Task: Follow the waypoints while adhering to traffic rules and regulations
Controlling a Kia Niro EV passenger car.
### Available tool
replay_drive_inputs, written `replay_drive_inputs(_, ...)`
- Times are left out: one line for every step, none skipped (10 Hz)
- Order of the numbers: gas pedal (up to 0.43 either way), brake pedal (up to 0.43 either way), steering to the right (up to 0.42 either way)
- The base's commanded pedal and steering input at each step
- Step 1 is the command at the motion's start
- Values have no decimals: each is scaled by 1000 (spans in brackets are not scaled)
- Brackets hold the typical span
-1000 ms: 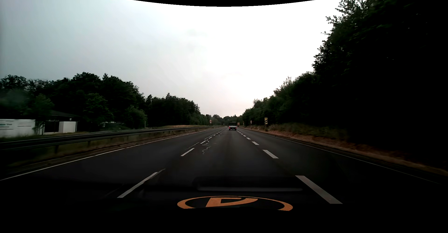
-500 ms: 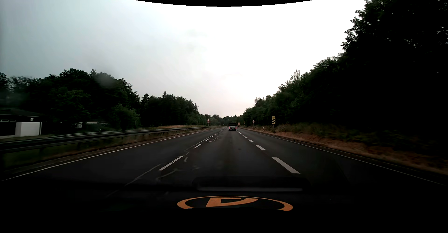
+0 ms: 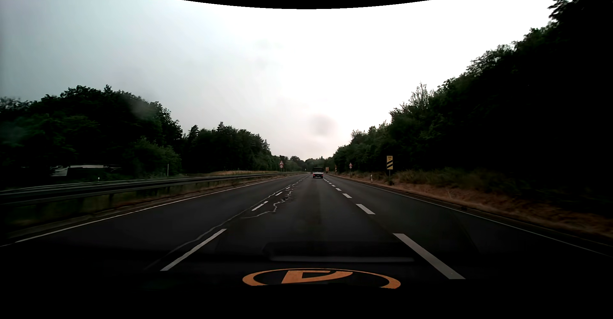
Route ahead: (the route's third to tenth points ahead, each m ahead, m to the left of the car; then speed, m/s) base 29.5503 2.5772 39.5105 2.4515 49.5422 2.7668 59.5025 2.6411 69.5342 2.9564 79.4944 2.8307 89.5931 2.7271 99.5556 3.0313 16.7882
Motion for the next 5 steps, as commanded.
replay_drive_inputs(0, 0, -1)
replay_drive_inputs(0, 0, -1)
replay_drive_inputs(0, 0, 0)
replay_drive_inputs(0, 0, 0)
replay_drive_inputs(0, 0, 0)
